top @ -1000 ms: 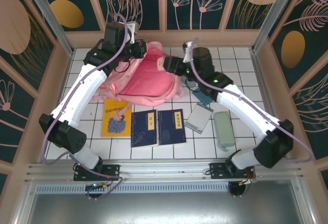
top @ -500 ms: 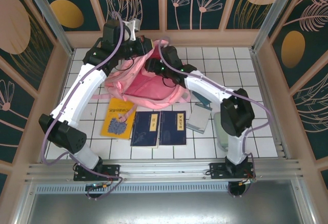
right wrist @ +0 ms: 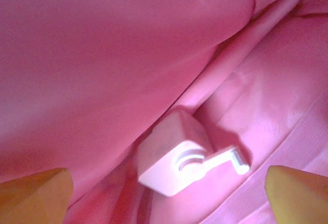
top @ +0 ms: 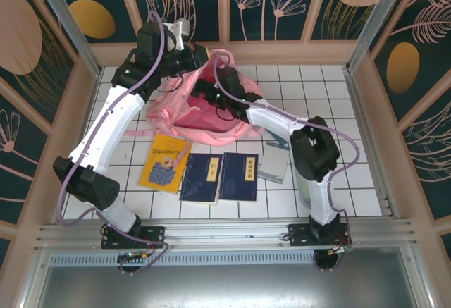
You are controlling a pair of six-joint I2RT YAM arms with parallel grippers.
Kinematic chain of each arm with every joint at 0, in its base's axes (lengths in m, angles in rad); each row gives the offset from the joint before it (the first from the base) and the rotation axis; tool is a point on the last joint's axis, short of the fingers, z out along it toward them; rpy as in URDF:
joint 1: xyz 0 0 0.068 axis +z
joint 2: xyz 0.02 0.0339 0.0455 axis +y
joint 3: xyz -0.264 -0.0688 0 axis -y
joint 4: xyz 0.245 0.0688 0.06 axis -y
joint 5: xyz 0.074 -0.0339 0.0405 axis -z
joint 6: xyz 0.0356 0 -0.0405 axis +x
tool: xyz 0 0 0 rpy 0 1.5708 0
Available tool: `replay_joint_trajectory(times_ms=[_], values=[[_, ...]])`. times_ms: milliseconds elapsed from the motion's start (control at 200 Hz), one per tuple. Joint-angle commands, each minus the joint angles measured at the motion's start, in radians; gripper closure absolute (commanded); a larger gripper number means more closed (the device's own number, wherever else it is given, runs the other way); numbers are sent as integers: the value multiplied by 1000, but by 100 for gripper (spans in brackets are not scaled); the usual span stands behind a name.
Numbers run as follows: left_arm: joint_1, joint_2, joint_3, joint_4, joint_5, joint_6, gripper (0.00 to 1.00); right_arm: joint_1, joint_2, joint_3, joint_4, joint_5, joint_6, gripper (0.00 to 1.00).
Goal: Pack the student bag
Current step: Place the loose stationery in the student bag.
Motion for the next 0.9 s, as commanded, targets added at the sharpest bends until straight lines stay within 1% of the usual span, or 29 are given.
replay_joint_trajectory(times_ms=[0, 95, 135, 175, 235, 280, 380, 425, 550, 626, 666, 726, 746, 786, 846, 891], values=[[5, -40, 18, 117, -46, 51, 100, 0, -169, -126, 168, -57, -65, 4], [24, -44, -25, 102, -121, 65, 100, -2, -317, -298, 306, -79, -108, 5], [43, -50, -58, 124, -116, 49, 100, -2, -381, -357, 341, -78, -132, 5], [67, -55, -96, 154, -93, 20, 100, -1, -436, -390, 327, -45, -154, 6], [97, -61, -147, 201, -50, -22, 100, -3, -511, -408, 247, 41, -175, 5], [115, -65, -174, 230, -29, -47, 100, -6, -561, -425, 194, 80, -213, 5], [128, -65, -198, 271, 8, -78, 100, -7, -657, -440, 40, 221, -277, 5], [128, -62, -194, 276, 17, -81, 100, -22, -683, -436, -54, 258, -281, 6], [130, -56, -175, 271, 28, -75, 100, -87, -745, -465, -297, 312, -239, 6], [130, -50, -161, 260, 41, -69, 100, -137, -791, -514, -401, 286, -221, 6], [130, -46, -156, 256, 46, -68, 100, -151, -811, -535, -457, 293, -210, 5], [130, -41, -151, 257, 54, -70, 100, -150, -838, -569, -522, 305, -200, 4], [130, -39, -149, 258, 57, -73, 100, -180, -844, -576, -542, 309, -196, 3], [130, -33, -144, 260, 69, -80, 100, -191, -854, -590, -588, 324, -186, 1], [130, -26, -138, 266, 91, -90, 100, -207, -864, -612, -641, 345, -168, 1], [130, -19, -131, 265, 104, -93, 100, -228, -871, -633, -661, 332, -163, 1]])
